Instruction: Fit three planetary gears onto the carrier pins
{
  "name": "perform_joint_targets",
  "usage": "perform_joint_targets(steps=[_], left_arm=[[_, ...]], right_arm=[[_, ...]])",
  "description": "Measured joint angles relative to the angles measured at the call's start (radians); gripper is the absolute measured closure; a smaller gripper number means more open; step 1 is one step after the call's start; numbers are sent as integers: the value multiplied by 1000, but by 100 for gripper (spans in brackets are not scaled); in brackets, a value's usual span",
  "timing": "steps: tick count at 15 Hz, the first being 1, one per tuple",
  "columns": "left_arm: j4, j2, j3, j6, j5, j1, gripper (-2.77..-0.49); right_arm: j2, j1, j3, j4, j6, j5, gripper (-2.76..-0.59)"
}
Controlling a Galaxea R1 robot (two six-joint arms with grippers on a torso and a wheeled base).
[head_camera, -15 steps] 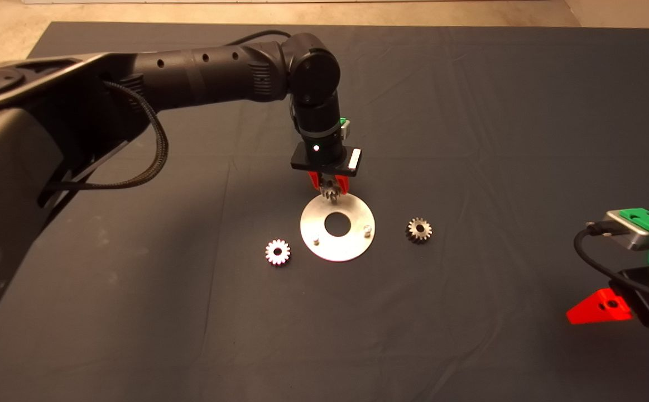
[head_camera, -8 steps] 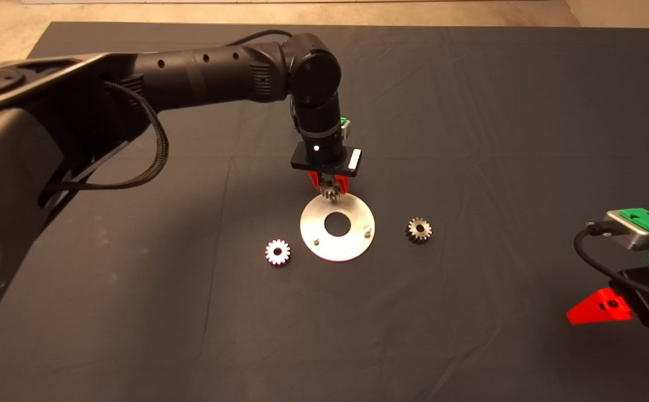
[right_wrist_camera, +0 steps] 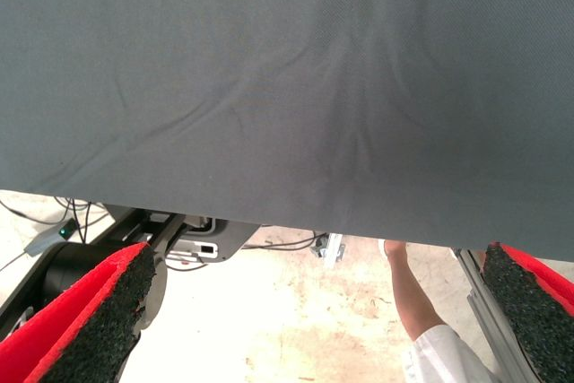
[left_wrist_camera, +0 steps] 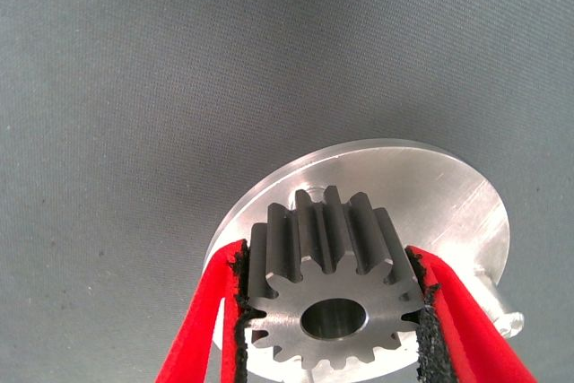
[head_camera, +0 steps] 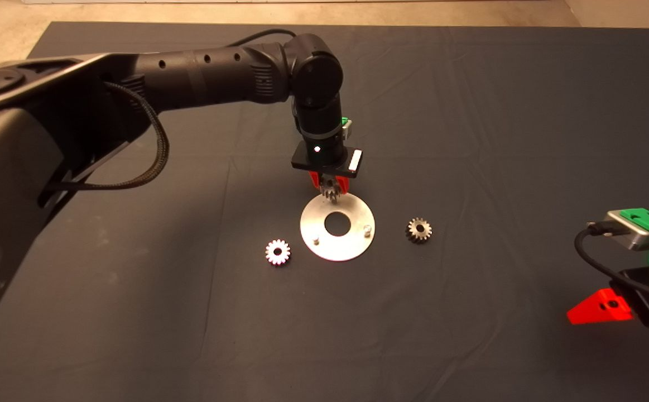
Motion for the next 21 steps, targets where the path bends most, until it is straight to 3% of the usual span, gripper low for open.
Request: perform_joint_targets(steps=[3, 7, 9, 13, 21], left_arm=[[17, 0, 42, -47, -1, 5, -88], [29, 0, 49, -48, -1, 7, -88], [36, 1, 49, -47, 14, 7, -88], [74, 1, 49, -47, 66, 5, -88], [77, 3, 48, -46, 69, 5, -88]], right_arm=[[0, 0, 0, 0, 0, 0, -273], [0, 0, 0, 0, 0, 0, -273], [0, 0, 0, 0, 0, 0, -273], [0, 0, 0, 0, 0, 0, -273], [0, 0, 0, 0, 0, 0, -273]])
